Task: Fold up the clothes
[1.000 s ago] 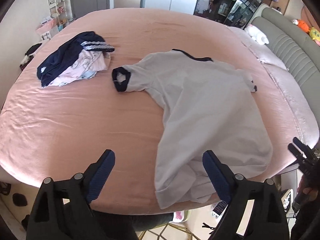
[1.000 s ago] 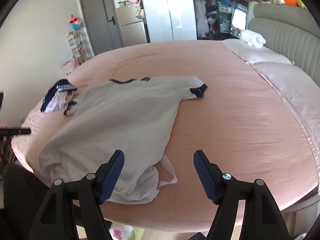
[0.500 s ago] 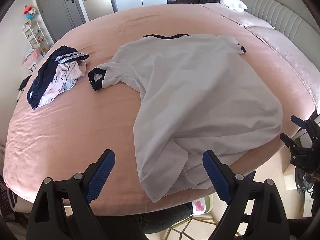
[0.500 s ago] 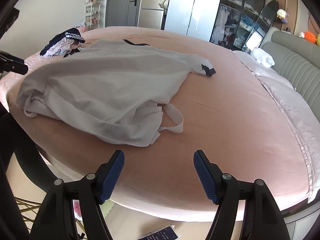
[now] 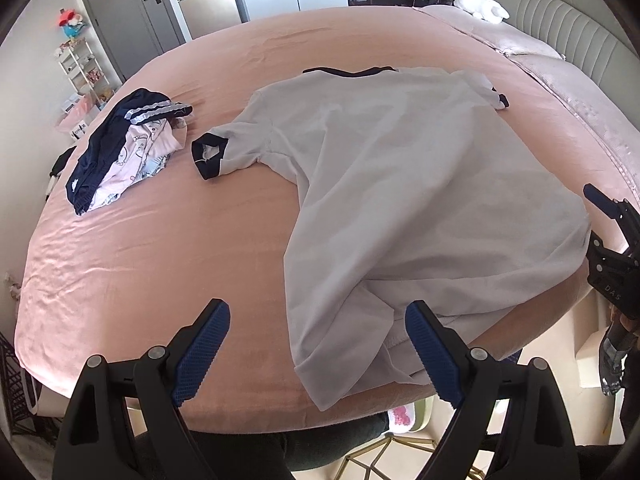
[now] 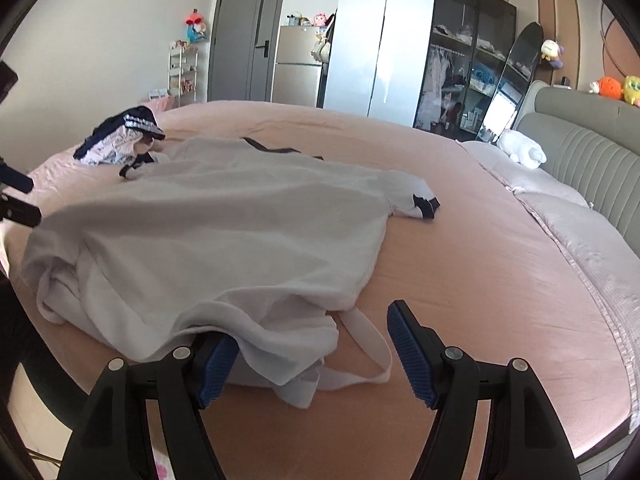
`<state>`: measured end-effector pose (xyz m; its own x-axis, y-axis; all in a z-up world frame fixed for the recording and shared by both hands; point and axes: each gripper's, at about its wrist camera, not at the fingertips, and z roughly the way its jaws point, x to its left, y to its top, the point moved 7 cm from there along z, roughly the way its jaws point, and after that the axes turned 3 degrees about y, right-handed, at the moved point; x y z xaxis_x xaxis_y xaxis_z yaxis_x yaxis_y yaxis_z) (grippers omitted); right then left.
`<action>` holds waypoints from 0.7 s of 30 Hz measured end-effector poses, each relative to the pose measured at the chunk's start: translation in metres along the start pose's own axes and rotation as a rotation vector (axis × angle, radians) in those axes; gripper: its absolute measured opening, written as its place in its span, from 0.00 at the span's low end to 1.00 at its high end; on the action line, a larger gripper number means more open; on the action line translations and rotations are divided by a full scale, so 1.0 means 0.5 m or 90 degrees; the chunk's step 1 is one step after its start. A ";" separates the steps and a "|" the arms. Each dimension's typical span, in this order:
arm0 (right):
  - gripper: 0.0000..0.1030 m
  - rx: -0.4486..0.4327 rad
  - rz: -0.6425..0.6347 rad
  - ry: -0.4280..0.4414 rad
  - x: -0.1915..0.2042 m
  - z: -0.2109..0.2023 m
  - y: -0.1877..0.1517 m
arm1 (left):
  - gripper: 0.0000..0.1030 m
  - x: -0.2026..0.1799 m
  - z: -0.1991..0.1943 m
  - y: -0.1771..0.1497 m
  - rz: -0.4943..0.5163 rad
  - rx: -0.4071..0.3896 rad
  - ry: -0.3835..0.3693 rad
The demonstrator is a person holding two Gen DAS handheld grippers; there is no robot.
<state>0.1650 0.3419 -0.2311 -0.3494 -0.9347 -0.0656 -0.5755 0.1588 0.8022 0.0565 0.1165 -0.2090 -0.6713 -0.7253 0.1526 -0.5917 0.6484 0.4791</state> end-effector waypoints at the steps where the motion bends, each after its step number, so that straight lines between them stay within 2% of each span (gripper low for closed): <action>1: 0.69 0.000 0.010 0.007 0.001 0.001 0.010 | 0.87 0.000 0.002 0.002 -0.002 0.000 -0.001; 4: 0.63 0.006 0.028 0.019 0.001 0.007 0.034 | 0.87 0.000 0.007 0.009 -0.008 -0.003 -0.007; 6: 0.41 0.010 0.042 0.026 -0.002 0.011 0.047 | 0.87 -0.001 0.011 0.013 -0.012 -0.005 -0.014; 9: 0.30 0.016 0.076 0.035 -0.013 0.015 0.067 | 0.87 0.000 0.020 0.014 -0.020 -0.002 -0.023; 11: 0.27 0.015 0.089 0.031 -0.023 0.019 0.083 | 0.87 -0.005 0.027 0.012 -0.020 0.003 -0.032; 21: 0.27 0.008 0.076 -0.055 -0.077 0.047 0.171 | 0.87 -0.069 0.072 -0.002 0.047 0.041 -0.078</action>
<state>0.1119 0.3989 -0.1741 -0.4780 -0.8781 -0.0210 -0.5350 0.2721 0.7998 0.0643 0.1492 -0.2461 -0.7612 -0.6439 0.0768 -0.5636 0.7155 0.4127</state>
